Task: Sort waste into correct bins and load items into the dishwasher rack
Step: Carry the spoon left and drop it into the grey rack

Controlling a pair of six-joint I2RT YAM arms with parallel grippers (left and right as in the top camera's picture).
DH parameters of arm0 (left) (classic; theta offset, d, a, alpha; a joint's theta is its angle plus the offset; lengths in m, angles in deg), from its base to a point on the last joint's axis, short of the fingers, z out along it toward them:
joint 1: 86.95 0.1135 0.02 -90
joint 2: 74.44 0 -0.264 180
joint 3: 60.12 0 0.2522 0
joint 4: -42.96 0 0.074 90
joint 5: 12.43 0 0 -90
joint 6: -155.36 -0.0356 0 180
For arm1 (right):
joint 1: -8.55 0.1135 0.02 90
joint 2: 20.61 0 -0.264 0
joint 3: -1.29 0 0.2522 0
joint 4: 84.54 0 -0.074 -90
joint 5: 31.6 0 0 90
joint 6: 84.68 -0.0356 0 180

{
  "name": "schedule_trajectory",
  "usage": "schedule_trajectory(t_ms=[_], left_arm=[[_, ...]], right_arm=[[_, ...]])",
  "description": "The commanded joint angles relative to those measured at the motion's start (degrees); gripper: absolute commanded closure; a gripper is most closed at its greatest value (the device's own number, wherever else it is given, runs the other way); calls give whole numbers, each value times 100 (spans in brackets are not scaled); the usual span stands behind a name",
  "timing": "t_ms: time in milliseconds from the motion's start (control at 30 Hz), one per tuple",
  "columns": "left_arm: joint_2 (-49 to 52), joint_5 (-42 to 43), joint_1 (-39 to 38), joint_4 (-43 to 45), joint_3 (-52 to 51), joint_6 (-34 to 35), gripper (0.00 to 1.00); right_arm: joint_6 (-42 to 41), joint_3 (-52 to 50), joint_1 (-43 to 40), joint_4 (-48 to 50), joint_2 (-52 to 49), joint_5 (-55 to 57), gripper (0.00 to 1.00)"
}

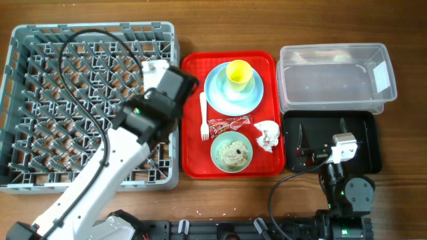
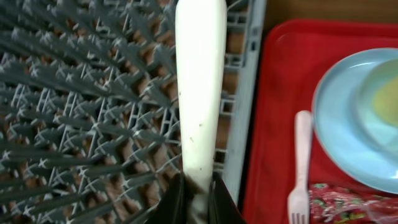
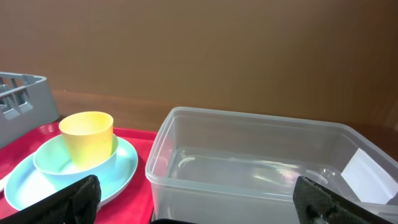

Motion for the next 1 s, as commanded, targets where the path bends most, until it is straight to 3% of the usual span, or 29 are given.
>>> schedule_trajectory(t_ms=[0,333,767,900,933,967], left_arm=[[404,1108,369,-188,-11,-90,96],[1714,540,463,-170,-11,-90,96],[1816,42,463,-151,-11,-240,96],[1816,-33,463,-153,-9,-243,77],[1816,-35,463,-153,-9,-243,53],[1816,-35,463,-153,-9,-245,53]], right_arm=[[59,-7,26,33,17,76,0],[61,-7,26,33,17,76,0],[59,-7,26,33,17,76,0],[59,-7,26,33,17,76,0],[59,-7,26,33,17,76,0],[59,-7,26,31,17,76,0]])
